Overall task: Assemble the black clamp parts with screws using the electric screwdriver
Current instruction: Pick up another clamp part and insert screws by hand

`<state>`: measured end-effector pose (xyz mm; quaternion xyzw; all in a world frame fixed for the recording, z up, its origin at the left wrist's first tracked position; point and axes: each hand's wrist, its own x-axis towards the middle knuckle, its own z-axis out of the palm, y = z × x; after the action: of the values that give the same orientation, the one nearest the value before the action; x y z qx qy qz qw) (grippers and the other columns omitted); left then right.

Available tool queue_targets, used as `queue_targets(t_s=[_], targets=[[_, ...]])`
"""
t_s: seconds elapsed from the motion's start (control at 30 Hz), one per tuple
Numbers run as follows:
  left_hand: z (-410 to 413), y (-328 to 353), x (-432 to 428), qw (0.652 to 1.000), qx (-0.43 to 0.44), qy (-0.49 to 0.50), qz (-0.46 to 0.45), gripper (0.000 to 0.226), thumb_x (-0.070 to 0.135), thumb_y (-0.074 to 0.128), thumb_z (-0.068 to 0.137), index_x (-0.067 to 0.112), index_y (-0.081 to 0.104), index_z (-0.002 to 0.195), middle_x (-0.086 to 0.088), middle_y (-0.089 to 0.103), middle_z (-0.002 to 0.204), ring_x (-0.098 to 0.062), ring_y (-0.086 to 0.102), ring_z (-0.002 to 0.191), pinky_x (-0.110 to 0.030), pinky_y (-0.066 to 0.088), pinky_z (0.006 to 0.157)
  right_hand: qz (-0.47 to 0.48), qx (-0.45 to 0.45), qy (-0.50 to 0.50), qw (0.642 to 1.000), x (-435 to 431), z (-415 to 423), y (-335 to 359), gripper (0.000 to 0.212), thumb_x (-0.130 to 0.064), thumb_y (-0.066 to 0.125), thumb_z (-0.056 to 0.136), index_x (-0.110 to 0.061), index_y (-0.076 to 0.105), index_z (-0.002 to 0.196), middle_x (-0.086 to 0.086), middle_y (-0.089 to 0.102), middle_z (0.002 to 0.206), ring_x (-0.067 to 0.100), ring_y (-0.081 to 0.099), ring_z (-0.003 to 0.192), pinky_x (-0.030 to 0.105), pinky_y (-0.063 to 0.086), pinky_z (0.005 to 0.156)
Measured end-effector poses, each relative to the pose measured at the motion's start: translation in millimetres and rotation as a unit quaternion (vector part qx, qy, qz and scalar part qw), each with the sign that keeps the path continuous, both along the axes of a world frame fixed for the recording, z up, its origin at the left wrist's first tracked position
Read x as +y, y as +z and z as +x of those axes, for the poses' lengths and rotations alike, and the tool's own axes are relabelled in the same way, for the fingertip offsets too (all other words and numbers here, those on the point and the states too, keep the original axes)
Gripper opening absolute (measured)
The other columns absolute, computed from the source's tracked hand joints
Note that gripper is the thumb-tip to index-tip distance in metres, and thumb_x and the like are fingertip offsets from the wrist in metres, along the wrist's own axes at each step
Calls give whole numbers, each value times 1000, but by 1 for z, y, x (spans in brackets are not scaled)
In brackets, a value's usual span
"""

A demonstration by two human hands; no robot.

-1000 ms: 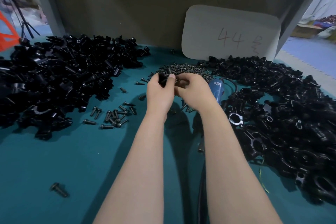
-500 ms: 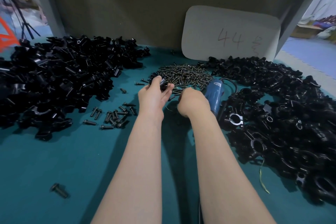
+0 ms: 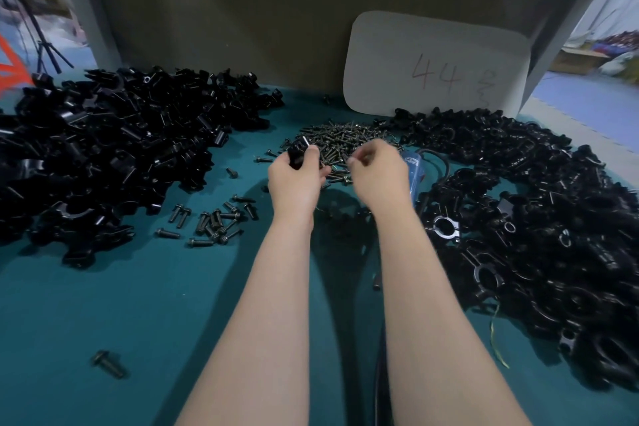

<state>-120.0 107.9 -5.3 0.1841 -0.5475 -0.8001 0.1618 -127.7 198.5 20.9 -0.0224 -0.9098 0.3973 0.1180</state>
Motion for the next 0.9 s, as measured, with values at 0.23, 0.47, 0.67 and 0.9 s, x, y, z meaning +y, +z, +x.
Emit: queue_targets(t_s=[0.23, 0.47, 0.67, 0.9], targets=[[5, -2, 6, 945, -10, 35, -325, 25, 36, 53, 96, 13, 60, 102, -1, 69, 93, -22, 63, 87, -31, 46, 71, -41, 80, 53, 995, 6, 6, 24, 7, -17, 62, 90, -20, 63, 84, -13, 59, 75, 2, 56, 73, 8, 41, 68], [8, -2, 13, 894, -23, 26, -446, 40, 45, 51, 94, 8, 54, 107, 2, 55, 72, -27, 57, 76, -35, 46, 65, 31, 63, 57, 996, 4, 4, 23, 9, -14, 60, 90, -22, 63, 85, -15, 50, 70, -3, 45, 62, -2, 34, 47], [9, -1, 14, 879, -34, 19, -475, 51, 51, 50, 92, 4, 55, 111, -12, 67, 91, -36, 62, 86, -42, 51, 71, 47, 54, 33, 997, 4, 4, 24, 14, -12, 57, 90, -23, 65, 85, -9, 54, 77, 3, 47, 63, 5, 32, 46], [10, -2, 17, 865, -37, 6, -501, 22, 31, 50, 91, 11, 45, 88, -9, 58, 77, -37, 56, 74, -36, 38, 58, 42, 48, 19, 998, -4, 4, 23, 13, -12, 58, 89, -19, 68, 88, -1, 60, 86, 17, 59, 86, 25, 47, 70]])
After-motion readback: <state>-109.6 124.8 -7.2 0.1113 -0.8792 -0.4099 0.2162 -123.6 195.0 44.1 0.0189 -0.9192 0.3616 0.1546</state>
